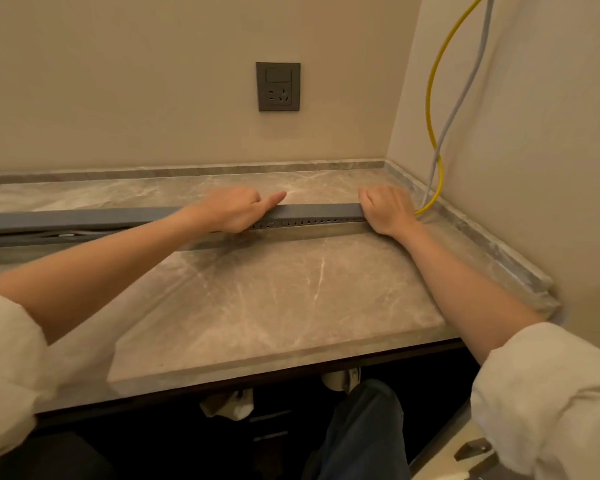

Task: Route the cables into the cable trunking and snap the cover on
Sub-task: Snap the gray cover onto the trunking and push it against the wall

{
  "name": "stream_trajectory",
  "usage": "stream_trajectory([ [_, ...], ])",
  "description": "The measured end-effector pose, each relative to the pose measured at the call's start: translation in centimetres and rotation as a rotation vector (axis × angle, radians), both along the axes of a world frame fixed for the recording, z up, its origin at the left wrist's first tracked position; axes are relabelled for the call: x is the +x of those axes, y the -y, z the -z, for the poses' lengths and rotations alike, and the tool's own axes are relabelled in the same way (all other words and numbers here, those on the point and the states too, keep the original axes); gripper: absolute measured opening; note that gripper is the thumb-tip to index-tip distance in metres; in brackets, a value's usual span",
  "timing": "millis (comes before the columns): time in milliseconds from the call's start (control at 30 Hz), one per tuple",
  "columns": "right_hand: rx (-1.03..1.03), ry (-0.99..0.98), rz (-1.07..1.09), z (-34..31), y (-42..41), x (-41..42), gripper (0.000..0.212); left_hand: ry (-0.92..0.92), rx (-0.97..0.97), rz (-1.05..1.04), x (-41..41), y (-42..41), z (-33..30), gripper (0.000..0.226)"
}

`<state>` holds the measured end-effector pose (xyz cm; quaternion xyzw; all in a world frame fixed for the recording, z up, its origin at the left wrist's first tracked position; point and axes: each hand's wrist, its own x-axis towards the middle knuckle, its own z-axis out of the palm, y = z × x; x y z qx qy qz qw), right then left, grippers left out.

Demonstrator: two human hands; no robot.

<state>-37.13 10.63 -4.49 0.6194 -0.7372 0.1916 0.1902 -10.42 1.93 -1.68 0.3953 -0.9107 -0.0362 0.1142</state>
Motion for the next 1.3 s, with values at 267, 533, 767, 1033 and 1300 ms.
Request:
stream_trajectory([
  [267,-0.003,0.069,0.040,-0.1,-0.1,1.4,0.044,0.187,-0.426,0.015,0.2,-0.8,2.0,0.048],
  [533,0.169,0.123,-0.193,-1.1,2.9,9.9,0.047,0.162,-0.453,0.135,0.4,-0.2,1.8,0.026],
  [767,0.245,0.084,-0.174,-1.2,3.4,9.9,0.033,0.096,-0.297,0.198,5.5,1.4,0.4,0.061],
  [1033,0.300,0.145,-0.114,-1.4,3.7,8.2,0.035,0.157,-0.507,0.188,11.9,2.4,0.7,0.056],
  [1300,0.416,0.204,-0.117,-2.5,3.5,8.9,0.037,0.085,-0.661,0.234,11.8,2.6,2.8,0.062],
])
